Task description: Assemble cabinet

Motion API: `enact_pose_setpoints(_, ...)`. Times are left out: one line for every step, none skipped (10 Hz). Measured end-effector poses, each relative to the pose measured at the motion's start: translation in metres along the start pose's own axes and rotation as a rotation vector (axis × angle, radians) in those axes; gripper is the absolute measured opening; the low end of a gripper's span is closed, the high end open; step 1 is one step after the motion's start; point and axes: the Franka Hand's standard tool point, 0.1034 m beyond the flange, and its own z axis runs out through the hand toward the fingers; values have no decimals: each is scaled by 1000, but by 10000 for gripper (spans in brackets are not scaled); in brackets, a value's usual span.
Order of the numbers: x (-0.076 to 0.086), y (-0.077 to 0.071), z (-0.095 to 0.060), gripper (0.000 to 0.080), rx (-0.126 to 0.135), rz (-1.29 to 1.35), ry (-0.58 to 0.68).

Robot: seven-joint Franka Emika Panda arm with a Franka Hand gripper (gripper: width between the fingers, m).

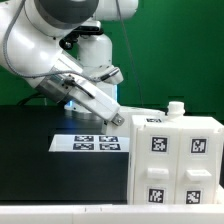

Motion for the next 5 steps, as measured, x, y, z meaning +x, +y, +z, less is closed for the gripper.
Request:
enact_pose_setpoints(0,-1,-1,287,2,-1,1)
enact_pose_setpoints(5,-9,-7,287,40,-12,28)
enact_pose_setpoints(8,-20,-16,287,85,-21,62)
enact_pose_setpoints(9,-27,-24,287,103,-43,107)
enact_pose_setpoints(8,-27,-25,287,103,-45,111)
